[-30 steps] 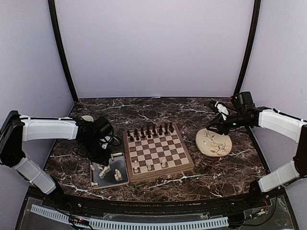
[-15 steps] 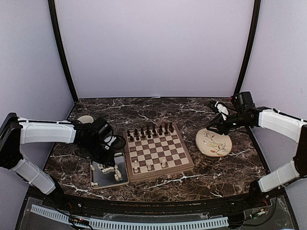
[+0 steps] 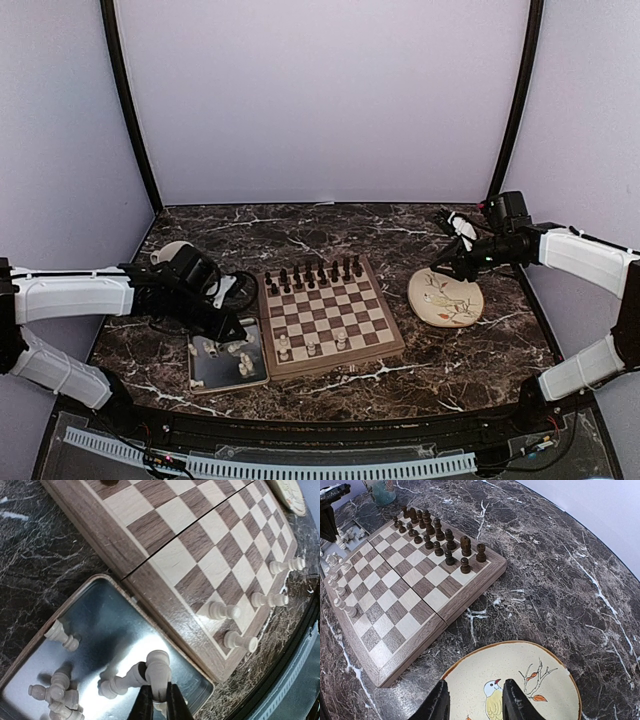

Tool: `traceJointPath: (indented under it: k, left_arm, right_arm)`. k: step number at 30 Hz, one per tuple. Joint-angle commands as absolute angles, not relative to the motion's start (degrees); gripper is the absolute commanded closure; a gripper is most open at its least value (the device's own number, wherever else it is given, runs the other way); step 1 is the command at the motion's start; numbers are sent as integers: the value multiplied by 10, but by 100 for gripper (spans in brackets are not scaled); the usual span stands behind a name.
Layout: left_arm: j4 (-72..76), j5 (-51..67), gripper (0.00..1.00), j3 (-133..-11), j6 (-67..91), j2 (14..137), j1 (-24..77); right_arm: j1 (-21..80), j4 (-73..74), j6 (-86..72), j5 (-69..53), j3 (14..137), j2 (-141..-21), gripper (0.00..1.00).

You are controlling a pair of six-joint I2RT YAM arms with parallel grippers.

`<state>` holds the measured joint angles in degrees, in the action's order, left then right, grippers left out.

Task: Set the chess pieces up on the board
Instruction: Pick up the knight from the storage box, then place the knight at b1.

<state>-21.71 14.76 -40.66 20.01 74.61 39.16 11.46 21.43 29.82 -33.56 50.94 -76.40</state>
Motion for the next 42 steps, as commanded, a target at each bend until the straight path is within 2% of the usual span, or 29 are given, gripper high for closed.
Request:
traceJointPath:
  k: [1,17,23,30,36,42]
  left_arm:
    - [-122,188,100,-364,221,701,390]
    - [-113,182,100,-337,232,594,389]
    - [-123,170,100,-345,230,594,390]
    - [-239,179,100,-479,153,714,392]
    - [-278,167,100,-562,94,791,395]
    - [-348,128,100,-674,46,892,440]
  right_arm:
    - [112,211,300,-338,508,-759,63]
    - [113,203,268,-373,512,-762,63]
    - [137,194,229,-399,522,-763,63]
    - [144,200,244,-379,520,-770,63]
    - [144,196,255,-370,508,-763,63]
    - [144,197,260,-371,507,-764,63]
